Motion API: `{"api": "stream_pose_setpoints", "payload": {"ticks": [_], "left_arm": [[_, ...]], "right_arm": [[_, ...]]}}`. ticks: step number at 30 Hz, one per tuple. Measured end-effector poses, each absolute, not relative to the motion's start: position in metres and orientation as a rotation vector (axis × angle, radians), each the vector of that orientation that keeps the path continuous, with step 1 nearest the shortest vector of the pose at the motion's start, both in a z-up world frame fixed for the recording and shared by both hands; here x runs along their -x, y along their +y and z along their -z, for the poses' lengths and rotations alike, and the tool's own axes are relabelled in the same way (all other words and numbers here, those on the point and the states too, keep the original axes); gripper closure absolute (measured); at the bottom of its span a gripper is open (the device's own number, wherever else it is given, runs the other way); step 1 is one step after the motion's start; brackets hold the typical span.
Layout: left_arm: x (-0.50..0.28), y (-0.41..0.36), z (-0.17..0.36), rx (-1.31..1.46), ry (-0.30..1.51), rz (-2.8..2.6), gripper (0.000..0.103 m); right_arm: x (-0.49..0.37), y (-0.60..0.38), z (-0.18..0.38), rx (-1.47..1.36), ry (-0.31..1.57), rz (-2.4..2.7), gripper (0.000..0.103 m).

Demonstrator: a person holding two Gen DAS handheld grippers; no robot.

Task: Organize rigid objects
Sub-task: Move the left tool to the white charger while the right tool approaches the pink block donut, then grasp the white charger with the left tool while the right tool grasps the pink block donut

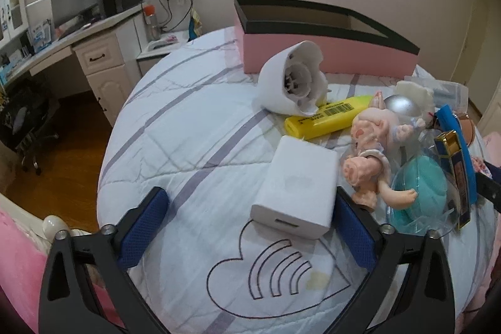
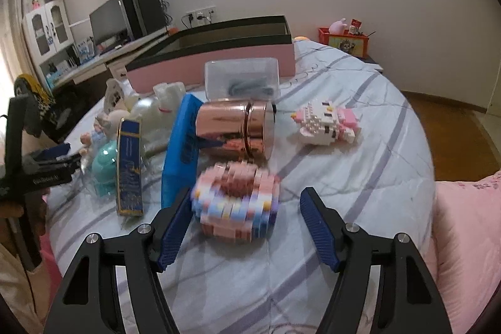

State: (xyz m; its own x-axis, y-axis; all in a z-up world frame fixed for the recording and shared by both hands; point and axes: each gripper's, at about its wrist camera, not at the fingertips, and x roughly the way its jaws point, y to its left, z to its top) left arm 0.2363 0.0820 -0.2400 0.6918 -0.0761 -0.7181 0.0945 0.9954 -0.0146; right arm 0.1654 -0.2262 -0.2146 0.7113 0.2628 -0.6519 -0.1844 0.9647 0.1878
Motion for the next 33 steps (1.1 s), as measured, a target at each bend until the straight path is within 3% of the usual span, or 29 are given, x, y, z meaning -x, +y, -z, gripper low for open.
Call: {"api": "stream_pose_setpoints", "payload": {"ticks": [1,2,6,13,15,25,33], "left_arm": [[-0.234,0.079,0.238,-0.027,0.79,0.111,0.024],[-0.232,0.074,0.237,-0.041,0.78,0.112,0.04],[-0.227,0.062,0.236,-0.076,0.769,0.127,0.06],[-0.224,0.063,0.235,-0.044,0.781,0.11,0.062],[-0.219,0.063,0.234,-0.041,0.764,0.096,0.063],[-0.195,0.057,0.209,-0.03,0.702,0.103,0.063],[-0.224,0.039,0.164,-0.051,0.628,0.171,0.062]], "right_arm": [[-0.169,-0.228,0.215,-0.12,0.742,-0.259,0.032],[-0.17,-0.227,0.215,-0.114,0.742,-0.263,0.032],[-0.173,-0.224,0.215,-0.089,0.744,-0.27,0.036],[-0.174,-0.22,0.217,-0.078,0.744,-0.252,0.037],[-0.172,-0.217,0.216,-0.045,0.732,-0.237,0.048],[-0.159,-0.217,0.191,-0.009,0.679,-0.288,0.048],[-0.197,-0.21,0.141,0.012,0.596,-0.356,0.048]]}}
